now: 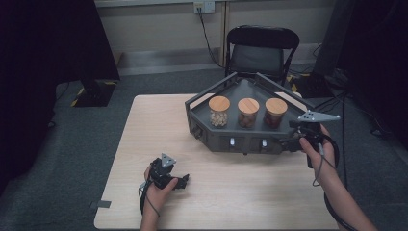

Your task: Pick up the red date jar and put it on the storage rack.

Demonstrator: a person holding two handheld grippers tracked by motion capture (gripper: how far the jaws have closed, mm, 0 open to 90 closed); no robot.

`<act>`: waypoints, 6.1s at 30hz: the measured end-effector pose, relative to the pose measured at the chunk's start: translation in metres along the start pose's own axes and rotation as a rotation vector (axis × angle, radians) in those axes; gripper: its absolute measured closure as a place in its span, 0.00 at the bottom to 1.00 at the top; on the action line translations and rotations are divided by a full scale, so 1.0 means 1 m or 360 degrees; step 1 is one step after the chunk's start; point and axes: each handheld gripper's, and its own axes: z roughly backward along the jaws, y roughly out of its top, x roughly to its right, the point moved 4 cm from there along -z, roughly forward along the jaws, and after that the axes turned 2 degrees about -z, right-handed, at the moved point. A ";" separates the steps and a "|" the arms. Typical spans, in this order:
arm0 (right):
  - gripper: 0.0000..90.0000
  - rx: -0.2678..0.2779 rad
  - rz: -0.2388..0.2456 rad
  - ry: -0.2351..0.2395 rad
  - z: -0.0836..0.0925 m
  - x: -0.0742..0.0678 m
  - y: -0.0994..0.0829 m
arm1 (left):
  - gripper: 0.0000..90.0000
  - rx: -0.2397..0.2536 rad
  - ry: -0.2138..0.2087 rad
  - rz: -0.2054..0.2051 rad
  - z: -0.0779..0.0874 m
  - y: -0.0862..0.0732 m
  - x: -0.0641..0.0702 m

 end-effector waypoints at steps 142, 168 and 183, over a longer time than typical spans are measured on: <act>0.01 -0.0242 0.0067 0.0088 0.031 -0.002 -0.143 | 0.00 0.0001 -0.0001 0.0000 0.000 0.000 0.000; 0.02 -0.0341 0.0137 0.0053 0.027 -0.005 -0.147 | 0.00 0.0001 0.0000 0.0000 0.000 0.000 0.000; 0.00 -0.0434 0.0192 0.0038 0.022 -0.009 -0.142 | 0.00 0.0001 0.0000 0.0000 0.000 0.000 0.000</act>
